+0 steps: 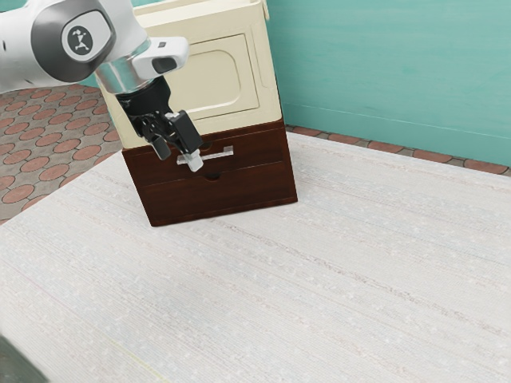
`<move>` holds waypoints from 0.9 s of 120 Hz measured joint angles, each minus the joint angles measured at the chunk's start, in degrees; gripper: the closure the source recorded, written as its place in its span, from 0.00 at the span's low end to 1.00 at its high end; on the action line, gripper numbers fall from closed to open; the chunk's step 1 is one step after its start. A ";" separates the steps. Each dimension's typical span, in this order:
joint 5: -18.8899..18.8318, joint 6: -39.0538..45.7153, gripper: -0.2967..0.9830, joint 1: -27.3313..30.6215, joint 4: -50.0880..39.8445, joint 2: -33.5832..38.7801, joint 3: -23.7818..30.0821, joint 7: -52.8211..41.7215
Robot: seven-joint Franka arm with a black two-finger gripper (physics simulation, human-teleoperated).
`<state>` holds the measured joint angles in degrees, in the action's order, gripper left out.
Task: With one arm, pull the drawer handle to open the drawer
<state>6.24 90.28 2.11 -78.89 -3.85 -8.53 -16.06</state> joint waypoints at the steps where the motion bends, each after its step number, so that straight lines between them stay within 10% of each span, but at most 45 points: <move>1: 0.00 0.00 0.23 0.00 0.00 -0.02 0.00 0.00; 38: -0.20 -0.17 0.23 0.06 0.93 0.24 0.13 -0.06; 79: -11.55 -4.35 0.23 -0.77 12.50 5.96 2.03 -18.68; 108: -3.48 0.04 0.23 1.09 9.17 5.00 1.81 -38.09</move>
<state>2.76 90.32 3.20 -69.72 1.15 -6.71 -54.15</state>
